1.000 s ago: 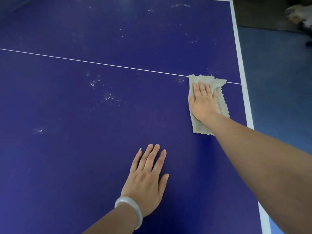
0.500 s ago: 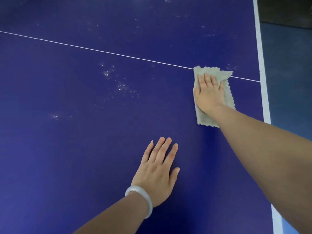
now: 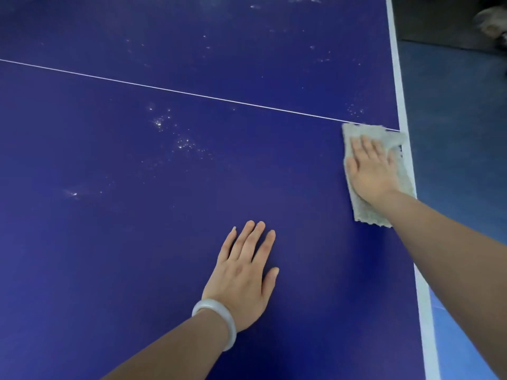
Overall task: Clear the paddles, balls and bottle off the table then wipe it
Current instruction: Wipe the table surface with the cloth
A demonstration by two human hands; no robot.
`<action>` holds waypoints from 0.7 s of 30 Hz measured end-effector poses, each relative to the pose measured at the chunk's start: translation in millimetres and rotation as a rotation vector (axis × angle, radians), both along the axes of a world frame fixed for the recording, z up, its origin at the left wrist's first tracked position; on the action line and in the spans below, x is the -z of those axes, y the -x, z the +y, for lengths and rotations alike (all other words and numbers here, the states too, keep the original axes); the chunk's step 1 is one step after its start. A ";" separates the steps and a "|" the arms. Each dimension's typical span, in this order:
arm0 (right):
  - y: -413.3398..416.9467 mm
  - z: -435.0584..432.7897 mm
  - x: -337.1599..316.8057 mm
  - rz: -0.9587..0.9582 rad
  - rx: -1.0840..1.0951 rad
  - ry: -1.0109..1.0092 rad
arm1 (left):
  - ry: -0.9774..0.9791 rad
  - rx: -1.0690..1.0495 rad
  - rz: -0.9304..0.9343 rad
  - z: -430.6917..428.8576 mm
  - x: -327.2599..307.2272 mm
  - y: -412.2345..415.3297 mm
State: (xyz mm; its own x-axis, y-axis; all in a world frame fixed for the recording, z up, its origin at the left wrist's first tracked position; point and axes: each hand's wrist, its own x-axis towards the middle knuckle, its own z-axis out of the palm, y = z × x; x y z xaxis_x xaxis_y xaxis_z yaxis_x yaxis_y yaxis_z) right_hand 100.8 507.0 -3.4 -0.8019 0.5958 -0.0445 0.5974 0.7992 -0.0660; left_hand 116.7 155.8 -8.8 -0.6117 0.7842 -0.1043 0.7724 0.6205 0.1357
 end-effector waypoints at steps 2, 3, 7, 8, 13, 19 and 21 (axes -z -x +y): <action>-9.4 -2.3 -0.9 0.000 0.185 0.066 | 0.002 0.002 -0.002 0.1 -0.1 -0.4; -9.5 -14.7 -0.7 0.018 0.213 0.077 | 0.001 0.001 -0.002 -0.2 0.1 -0.7; -24.3 -86.4 5.1 0.047 -0.159 0.055 | 0.009 -0.003 0.010 -0.8 1.5 -1.2; -37.2 -96.5 6.3 0.031 -0.284 0.044 | 0.009 -0.003 0.014 -0.7 2.0 -0.7; -93.7 -51.0 5.9 0.034 -0.067 0.088 | -0.004 -0.006 0.013 0.5 2.0 -0.5; -115.8 -131.1 7.9 0.037 0.101 0.059 | -0.017 -0.005 0.013 -0.2 -0.1 -1.4; -123.4 -175.3 10.7 0.042 0.042 0.039 | -0.029 -0.004 0.014 -0.5 -0.2 -1.3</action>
